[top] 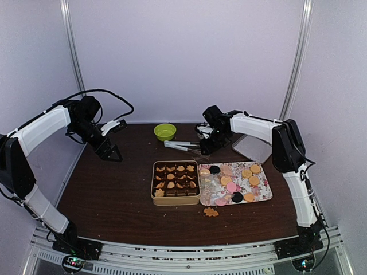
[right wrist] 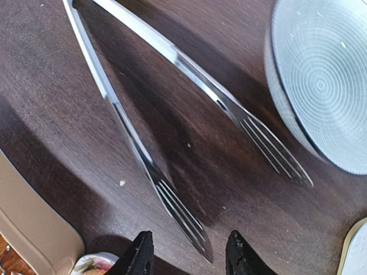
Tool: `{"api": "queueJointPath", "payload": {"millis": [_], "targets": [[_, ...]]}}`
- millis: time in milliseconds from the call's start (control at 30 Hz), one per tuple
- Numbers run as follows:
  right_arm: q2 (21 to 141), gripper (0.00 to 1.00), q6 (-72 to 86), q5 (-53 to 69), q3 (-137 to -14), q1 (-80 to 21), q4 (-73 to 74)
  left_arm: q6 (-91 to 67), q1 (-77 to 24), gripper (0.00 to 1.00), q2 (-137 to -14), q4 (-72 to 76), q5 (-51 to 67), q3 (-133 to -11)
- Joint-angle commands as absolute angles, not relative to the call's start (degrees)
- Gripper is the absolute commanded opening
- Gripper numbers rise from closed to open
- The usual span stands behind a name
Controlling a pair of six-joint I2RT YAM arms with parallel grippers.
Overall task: Pack the cookies
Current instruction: Pick up the clamp from the center of the board.
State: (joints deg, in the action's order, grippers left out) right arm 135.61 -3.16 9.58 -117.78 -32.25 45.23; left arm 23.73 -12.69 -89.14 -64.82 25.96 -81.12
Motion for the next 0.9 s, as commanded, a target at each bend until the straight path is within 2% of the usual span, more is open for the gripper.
{"api": "queueJointPath", "payload": {"millis": [0, 167, 433, 567, 733, 867], "targets": [[132.5, 0.44, -0.6, 12.4, -116.9, -30.5, 43.5, 24.8, -12.3, 0.96, -88.0, -65.1, 26.7, -80.9], [134.3, 0.44, -0.4, 13.3, -116.3, -30.5, 44.1, 24.8, -12.2, 0.96, -87.6, -64.7, 26.8, -80.2], [134.6, 0.35, -0.4, 16.2, -115.3, -32.2, 41.7, 25.0, -12.2, 0.96, -87.8, -64.7, 26.3, -80.3], [134.7, 0.26, -0.5, 15.5, -115.2, -32.7, 41.1, 24.9, -12.2, 0.96, -88.0, -64.7, 26.4, -80.3], [134.1, 0.0, -1.6, 13.1, -114.2, -33.4, 40.6, 24.9, -12.2, 0.96, -87.9, -64.7, 26.1, -80.2], [132.5, 0.0, -3.0, 12.0, -112.2, -34.0, 39.4, 25.0, -12.2, 0.96, -87.5, -64.8, 26.1, -80.2]]}}
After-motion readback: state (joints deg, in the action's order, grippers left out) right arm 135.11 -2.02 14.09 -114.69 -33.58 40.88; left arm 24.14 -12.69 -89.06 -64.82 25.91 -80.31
